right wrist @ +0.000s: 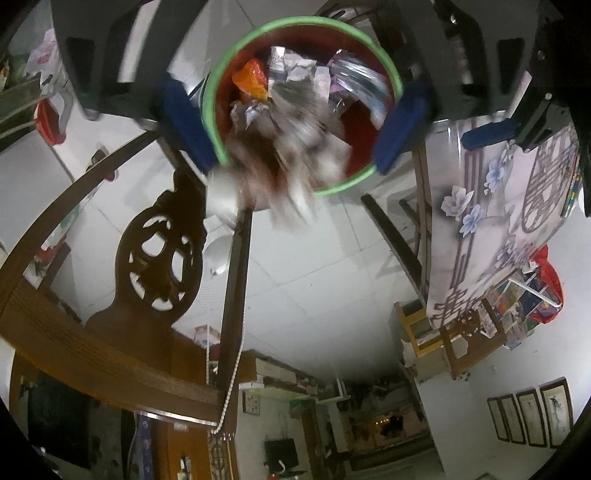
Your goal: Collect trash
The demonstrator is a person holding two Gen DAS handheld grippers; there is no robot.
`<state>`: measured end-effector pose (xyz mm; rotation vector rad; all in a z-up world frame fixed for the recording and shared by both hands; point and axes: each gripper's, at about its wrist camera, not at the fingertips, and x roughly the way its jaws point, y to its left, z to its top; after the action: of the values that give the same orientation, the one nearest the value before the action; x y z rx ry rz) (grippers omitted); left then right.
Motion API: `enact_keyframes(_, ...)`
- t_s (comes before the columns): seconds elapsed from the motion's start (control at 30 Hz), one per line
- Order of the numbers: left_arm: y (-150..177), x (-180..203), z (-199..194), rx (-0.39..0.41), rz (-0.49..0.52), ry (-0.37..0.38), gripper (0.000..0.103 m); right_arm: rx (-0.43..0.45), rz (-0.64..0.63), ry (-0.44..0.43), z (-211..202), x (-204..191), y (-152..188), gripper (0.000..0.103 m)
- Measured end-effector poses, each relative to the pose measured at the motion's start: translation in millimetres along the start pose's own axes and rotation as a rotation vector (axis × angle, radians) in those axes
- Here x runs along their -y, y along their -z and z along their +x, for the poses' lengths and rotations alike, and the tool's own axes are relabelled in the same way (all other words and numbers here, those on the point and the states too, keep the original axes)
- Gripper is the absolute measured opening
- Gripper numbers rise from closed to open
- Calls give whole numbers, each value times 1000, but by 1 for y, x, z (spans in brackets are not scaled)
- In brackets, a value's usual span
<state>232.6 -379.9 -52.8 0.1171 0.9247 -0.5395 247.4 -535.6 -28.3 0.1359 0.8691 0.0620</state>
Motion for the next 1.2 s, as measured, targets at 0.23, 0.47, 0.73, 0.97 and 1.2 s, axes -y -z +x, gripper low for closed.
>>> enact_keyframes(0.23, 10, -22, -9, -4, -31, -33, 97, 3, -4, 18, -1, -2, -1, 95)
enact_keyframes(0.47, 12, -40, -34, 29, -61, -55, 97, 14, -21, 14, -6, -17, -3, 95)
enact_keyframes(0.73, 36, -73, -92, 108, -99, -119, 98, 44, -62, -52, -19, -66, -8, 95)
enact_keyframes(0.97, 77, -124, -156, 168, -190, -193, 98, 97, -121, -123, -39, -131, -5, 96)
enact_keyframes(1.2, 116, -167, -212, 213, -259, -271, 98, 176, -220, -110, -63, -206, 14, 96)
